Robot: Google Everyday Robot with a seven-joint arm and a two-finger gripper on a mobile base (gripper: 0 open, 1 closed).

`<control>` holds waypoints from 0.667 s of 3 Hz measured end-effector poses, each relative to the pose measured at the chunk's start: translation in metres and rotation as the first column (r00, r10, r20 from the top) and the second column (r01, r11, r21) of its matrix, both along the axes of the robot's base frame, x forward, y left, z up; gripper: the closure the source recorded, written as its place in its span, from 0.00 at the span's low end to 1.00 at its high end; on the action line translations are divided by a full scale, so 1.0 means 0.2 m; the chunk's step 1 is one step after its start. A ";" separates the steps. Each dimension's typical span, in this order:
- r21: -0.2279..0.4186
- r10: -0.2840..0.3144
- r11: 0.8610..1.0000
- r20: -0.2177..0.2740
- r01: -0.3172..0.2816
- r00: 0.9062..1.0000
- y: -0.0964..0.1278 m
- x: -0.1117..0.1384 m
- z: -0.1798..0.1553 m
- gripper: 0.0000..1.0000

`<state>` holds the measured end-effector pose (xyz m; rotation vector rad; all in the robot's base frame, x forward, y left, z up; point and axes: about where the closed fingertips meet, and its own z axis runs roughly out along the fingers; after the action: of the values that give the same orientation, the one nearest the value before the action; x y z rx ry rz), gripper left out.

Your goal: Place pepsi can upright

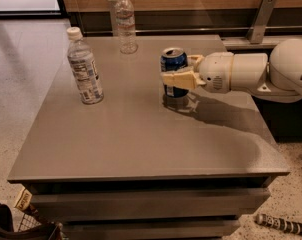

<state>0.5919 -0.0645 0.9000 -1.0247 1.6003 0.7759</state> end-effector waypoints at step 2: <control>0.070 0.046 0.997 -0.052 -0.042 0.998 0.00 0.03 -0.13 1.00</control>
Offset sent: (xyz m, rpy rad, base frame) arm 0.0061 -0.0087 -0.0590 0.1354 0.1158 0.0429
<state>0.5975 -0.0637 0.8740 -1.0000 1.5898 0.8890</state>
